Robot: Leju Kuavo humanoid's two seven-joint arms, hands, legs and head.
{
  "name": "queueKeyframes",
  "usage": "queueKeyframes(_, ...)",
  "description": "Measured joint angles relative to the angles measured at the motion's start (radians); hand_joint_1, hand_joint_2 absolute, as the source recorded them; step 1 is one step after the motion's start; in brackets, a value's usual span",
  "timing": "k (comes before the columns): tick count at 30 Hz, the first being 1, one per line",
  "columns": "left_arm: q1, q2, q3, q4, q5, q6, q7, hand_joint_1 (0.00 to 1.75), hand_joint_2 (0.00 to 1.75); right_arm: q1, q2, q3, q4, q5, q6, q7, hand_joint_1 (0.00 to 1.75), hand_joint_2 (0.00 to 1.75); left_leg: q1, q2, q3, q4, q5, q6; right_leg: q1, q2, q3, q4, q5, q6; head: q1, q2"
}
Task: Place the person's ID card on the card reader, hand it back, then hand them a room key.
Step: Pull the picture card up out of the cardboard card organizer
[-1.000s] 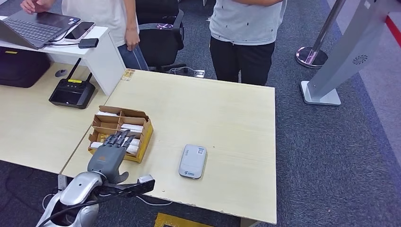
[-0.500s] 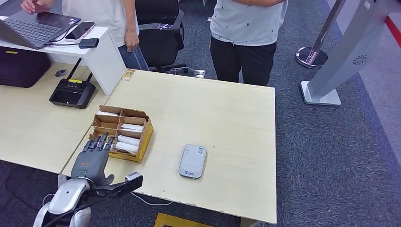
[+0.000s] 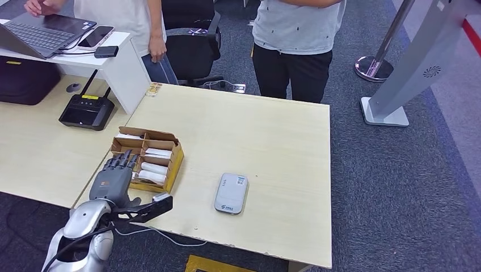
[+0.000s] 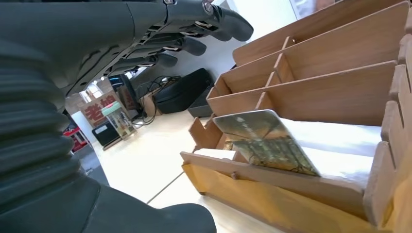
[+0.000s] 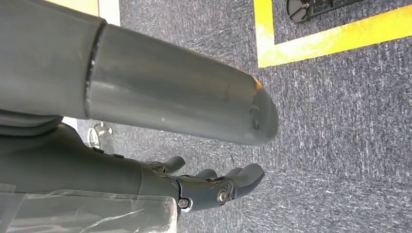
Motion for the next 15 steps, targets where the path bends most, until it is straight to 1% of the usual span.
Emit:
queueKeyframes(6,-0.023,0.0,-0.001,0.032,0.01,-0.004,-0.001,0.0,1.75,0.0,-0.004,0.001,0.0,0.001,0.0,0.0,0.0,0.0,0.0,0.0,0.0,0.0,0.0,0.0,0.0,0.0,0.0,0.0,0.0,0.0,0.0,0.0)
queueKeyframes(15,-0.021,0.003,-0.016,0.047,0.037,-0.02,-0.001,0.0,1.75,0.0,-0.005,0.001,0.0,0.001,0.0,0.001,0.0,0.0,0.0,0.0,0.0,0.0,0.0,0.0,0.0,0.001,-0.001,0.0,0.0,0.0,0.0,0.0)
